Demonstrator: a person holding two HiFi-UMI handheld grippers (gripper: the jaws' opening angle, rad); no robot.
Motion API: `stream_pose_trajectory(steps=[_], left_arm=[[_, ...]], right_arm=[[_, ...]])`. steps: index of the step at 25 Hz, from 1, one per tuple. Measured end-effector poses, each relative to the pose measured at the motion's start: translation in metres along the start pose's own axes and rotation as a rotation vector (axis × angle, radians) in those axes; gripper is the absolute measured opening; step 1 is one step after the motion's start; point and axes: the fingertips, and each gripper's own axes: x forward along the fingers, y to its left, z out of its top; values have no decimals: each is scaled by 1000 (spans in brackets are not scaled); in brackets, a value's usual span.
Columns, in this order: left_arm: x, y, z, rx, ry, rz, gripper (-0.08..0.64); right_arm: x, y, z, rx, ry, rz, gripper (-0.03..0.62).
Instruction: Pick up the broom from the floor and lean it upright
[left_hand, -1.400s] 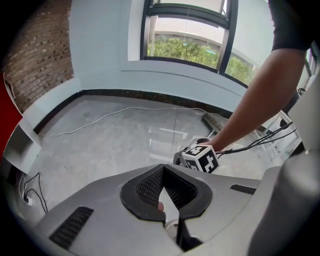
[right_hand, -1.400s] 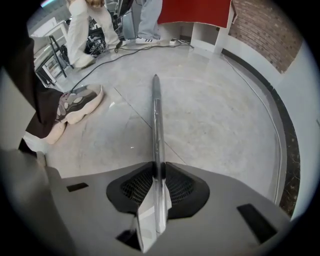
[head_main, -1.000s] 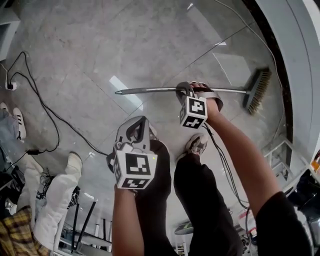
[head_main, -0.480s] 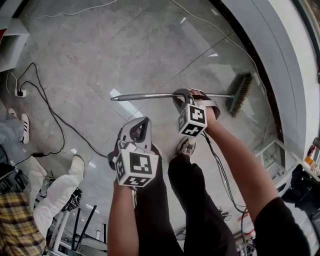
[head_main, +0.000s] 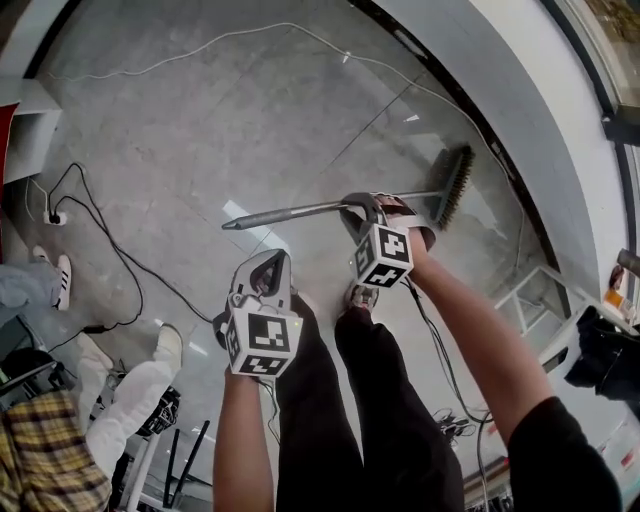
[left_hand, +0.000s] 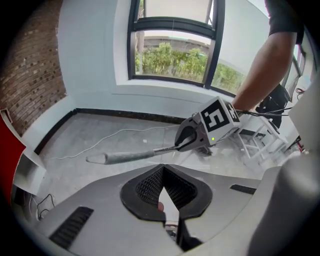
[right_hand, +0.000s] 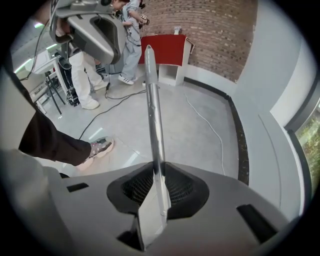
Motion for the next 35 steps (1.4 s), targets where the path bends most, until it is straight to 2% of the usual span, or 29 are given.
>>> stream_pose_trajectory(steps=[7, 15, 26, 35], left_arm=[[-4, -9, 19, 75, -7, -35, 2], [-18, -18, 40, 155, -30, -49, 2], [-32, -32, 74, 278, -66, -79, 3], [-41, -34, 92, 329, -97, -80, 2]], right_arm=[[-40, -13, 10, 54, -52, -52, 67], [-79, -36, 19, 228, -121, -163, 67], [-134, -44, 22, 362, -193, -301, 67], [-166, -62, 18, 459, -234, -420, 64]])
